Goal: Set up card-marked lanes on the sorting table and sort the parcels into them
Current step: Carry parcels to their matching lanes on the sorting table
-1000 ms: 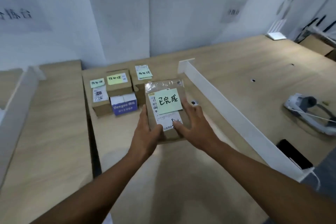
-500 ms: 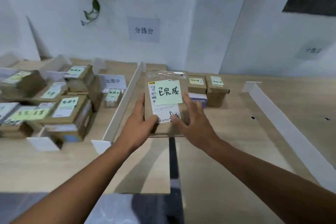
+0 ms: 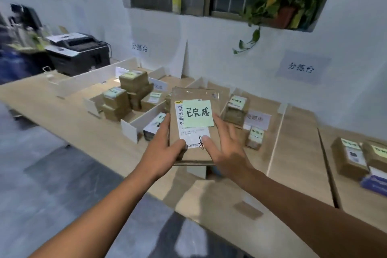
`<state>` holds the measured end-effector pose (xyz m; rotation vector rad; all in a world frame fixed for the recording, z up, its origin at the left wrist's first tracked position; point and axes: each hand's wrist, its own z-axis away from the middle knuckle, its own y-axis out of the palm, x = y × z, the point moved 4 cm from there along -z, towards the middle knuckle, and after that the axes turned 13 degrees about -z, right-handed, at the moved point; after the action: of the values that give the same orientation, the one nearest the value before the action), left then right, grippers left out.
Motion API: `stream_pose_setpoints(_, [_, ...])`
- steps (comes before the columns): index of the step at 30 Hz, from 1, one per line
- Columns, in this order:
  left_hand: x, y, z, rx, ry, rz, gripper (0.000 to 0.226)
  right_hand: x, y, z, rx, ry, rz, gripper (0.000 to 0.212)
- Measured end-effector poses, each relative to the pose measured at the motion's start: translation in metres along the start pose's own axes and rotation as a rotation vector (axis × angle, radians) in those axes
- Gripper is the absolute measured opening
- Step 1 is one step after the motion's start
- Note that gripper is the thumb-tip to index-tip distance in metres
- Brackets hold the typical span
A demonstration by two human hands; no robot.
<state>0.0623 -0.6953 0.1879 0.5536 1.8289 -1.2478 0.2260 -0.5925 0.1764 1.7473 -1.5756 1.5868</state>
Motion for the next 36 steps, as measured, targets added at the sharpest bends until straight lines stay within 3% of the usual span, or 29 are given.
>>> stream_pose_setpoints(7, [0.105,-0.131,-0.048,-0.063,-0.083,-0.068,0.079,0.021,0.166,-0.085,0.098,-0.021,-0.003,0.068])
stream_pose_setpoints(15, [0.209,-0.170,-0.163,0.023,-0.038,-0.035,0.069,-0.037,0.272,-0.190,0.119,0.073,-0.021,0.076])
stream_pose_setpoints(21, [0.279,-0.177,-0.278,0.094,-0.080,-0.024,0.073,-0.095,0.326,-0.284,0.112,0.185,-0.024,0.075])
stream_pose_setpoints(30, [0.348,-0.182,-0.446,0.195,-0.113,-0.194,0.082,-0.146,0.363,-0.410,0.049,0.328,-0.036,0.074])
stream_pose_setpoints(36, [0.377,-0.165,-0.547,0.283,-0.086,-0.078,0.068,-0.188,0.381,-0.493,-0.012,0.435,0.081,0.073])
